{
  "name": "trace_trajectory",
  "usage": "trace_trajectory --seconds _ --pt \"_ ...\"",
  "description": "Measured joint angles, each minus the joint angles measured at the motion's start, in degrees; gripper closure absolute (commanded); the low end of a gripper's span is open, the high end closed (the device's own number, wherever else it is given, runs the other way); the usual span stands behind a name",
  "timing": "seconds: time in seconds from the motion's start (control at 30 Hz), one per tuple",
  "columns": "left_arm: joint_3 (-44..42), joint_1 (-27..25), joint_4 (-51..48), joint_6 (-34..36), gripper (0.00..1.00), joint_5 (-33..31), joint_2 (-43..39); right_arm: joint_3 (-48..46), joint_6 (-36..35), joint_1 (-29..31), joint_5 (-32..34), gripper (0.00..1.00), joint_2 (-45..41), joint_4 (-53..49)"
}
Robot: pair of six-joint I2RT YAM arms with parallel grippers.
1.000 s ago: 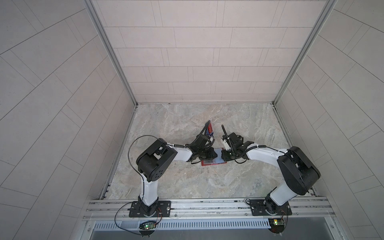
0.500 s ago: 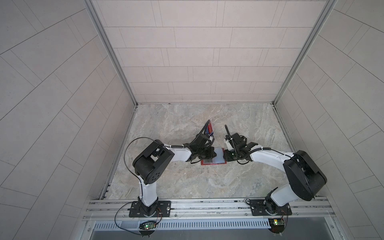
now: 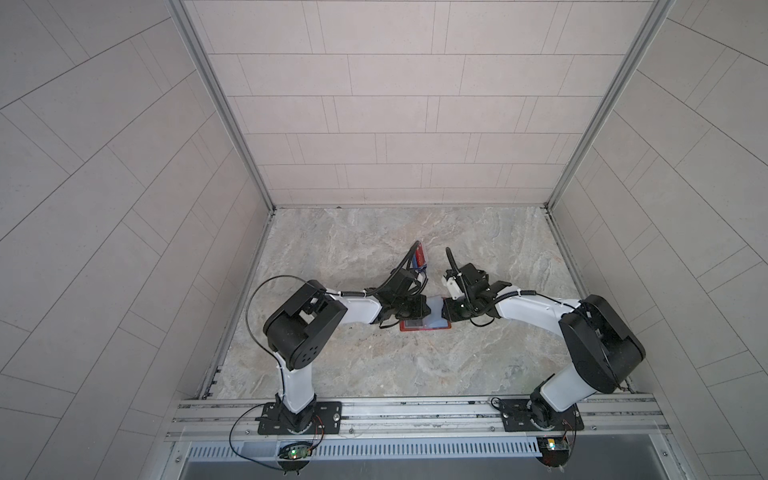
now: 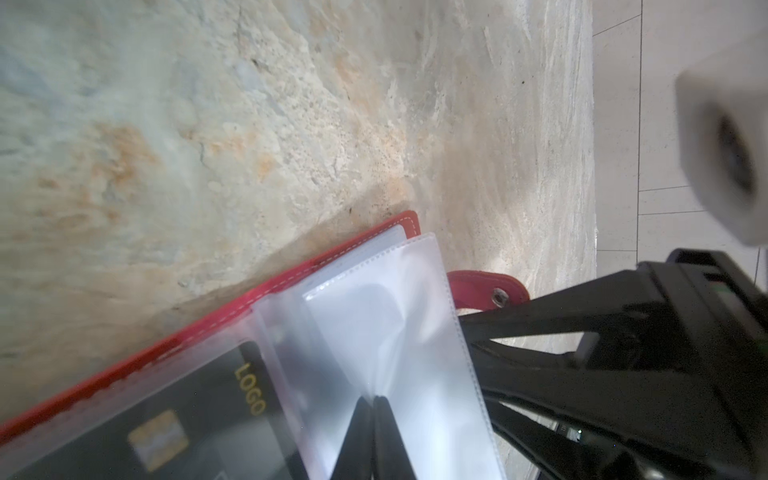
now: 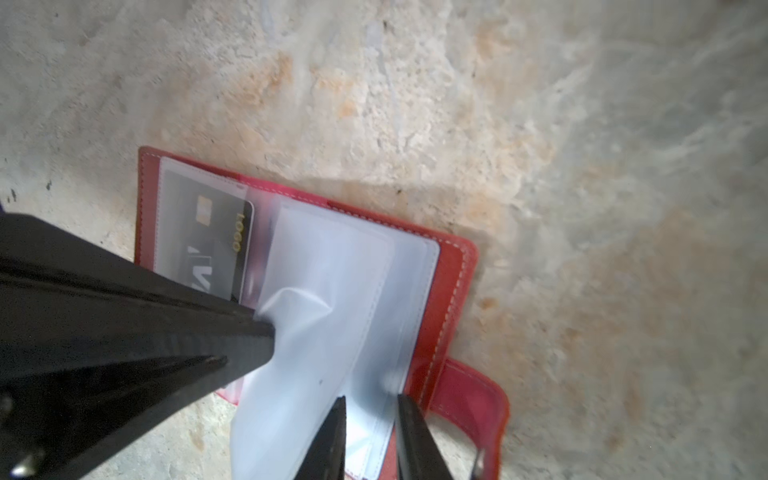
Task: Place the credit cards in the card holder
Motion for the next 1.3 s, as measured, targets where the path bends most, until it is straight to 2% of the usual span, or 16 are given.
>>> trace_trajectory --seconds 0.13,0.33,0.57,0.8,0.93,1.03,1.17,1.3 --pt "-1.2 0.0 -1.14 0.74 0.71 -1.03 -2.32 0.9 0.04 0.15 -1.53 0.68 1.16 0.42" --pt "-2.58 0.0 -5.01 2.99 0.68 -5.81 -9.86 3.04 -0.44 1.11 -4.31 0.6 2.34 0.94" --pt "-6.43 0.0 -11.98 4.98 0.68 -16.26 -20.94 7.06 -1.31 4.59 -5.7 0.59 6.29 0.79" --pt "-7.45 0.0 -17.94 6.88 0.68 -23.12 -25.77 9.22 -1.55 6.38 -5.77 0.59 9.79 0.31" --pt "-7.45 0.02 -19.56 7.74 0.69 -23.8 -25.75 10.27 -1.99 6.51 -5.77 0.64 10.71 -0.13" --pt "-7.45 0.0 -19.56 8.15 0.69 -23.41 -25.11 10.71 -2.49 6.51 -5.79 0.72 11.17 -0.2" --pt "-7.45 0.02 -18.88 8.37 0.71 -21.29 -22.88 10.71 -2.32 6.51 -6.14 0.68 11.28 -0.11" --pt "-7.48 0.31 -15.61 7.23 0.8 -17.88 -19.61 10.51 -1.88 6.51 -6.56 0.68 11.26 0.44"
